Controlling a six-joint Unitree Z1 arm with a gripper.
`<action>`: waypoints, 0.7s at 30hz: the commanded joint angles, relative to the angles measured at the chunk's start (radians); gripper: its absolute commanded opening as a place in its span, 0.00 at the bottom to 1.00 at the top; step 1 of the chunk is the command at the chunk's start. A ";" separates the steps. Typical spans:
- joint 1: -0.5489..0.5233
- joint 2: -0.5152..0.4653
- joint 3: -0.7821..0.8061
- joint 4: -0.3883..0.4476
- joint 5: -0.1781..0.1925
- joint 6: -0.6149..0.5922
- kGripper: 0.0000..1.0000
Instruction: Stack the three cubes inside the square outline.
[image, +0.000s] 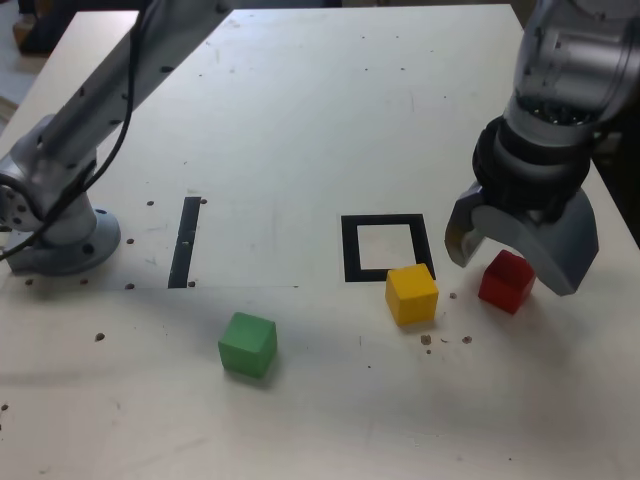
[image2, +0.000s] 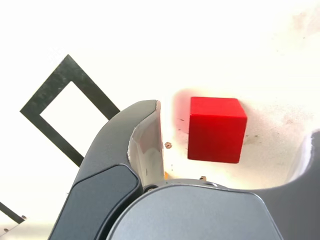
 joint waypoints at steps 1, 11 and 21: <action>-0.001 0.015 -0.011 0.005 -0.005 0.003 0.91; -0.003 0.057 -0.048 0.016 -0.022 0.003 0.82; -0.013 0.084 -0.094 0.057 0.000 -0.007 0.57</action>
